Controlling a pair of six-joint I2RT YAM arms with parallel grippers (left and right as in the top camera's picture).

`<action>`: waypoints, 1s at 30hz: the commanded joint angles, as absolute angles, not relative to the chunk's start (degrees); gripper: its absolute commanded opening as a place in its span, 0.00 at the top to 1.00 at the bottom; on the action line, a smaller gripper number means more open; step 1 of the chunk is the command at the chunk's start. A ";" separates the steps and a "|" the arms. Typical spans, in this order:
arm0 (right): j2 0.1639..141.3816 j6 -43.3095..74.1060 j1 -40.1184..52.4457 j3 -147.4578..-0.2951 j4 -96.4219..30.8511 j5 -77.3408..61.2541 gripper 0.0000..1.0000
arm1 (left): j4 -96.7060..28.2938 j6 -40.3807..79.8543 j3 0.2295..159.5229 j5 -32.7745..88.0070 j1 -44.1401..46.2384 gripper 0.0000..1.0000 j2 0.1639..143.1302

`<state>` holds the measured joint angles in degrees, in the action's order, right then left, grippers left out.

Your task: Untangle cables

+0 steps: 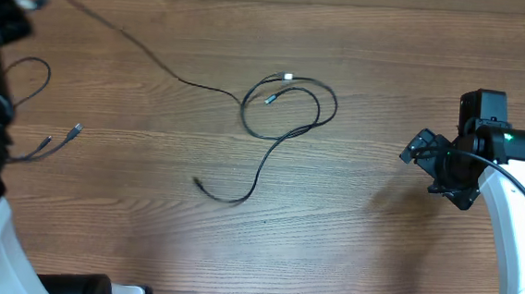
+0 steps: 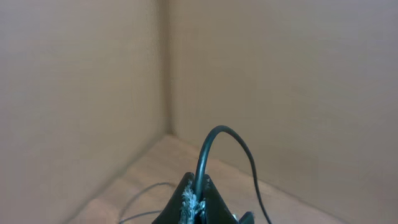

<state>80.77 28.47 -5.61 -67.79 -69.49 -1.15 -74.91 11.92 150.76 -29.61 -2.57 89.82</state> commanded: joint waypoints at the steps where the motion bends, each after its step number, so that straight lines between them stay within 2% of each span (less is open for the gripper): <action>1: 79.50 28.40 -5.76 -69.04 -68.88 -1.17 0.00 | -74.52 16.99 150.91 -29.87 -8.93 0.96 90.98; 8: 79.50 28.38 -5.76 -69.04 -68.60 -1.17 0.00 | -74.56 17.34 150.91 -30.61 -14.87 0.96 97.93; 14: 79.50 28.40 -5.76 -69.04 -68.69 -1.17 0.00 | -78.22 23.51 150.91 -28.84 -18.44 0.96 103.59; 17: 79.50 28.40 -5.76 -69.04 -68.62 -1.19 0.00 | -81.43 23.62 150.91 -20.29 -18.35 0.96 106.30; 22: 79.50 28.40 -5.76 -69.04 -68.45 -1.19 0.00 | -84.66 18.02 150.91 2.07 -16.10 0.96 111.50; 30: 79.50 28.40 -5.76 -69.04 -68.88 -1.19 0.00 | -88.12 13.65 150.91 10.46 -8.34 0.94 119.81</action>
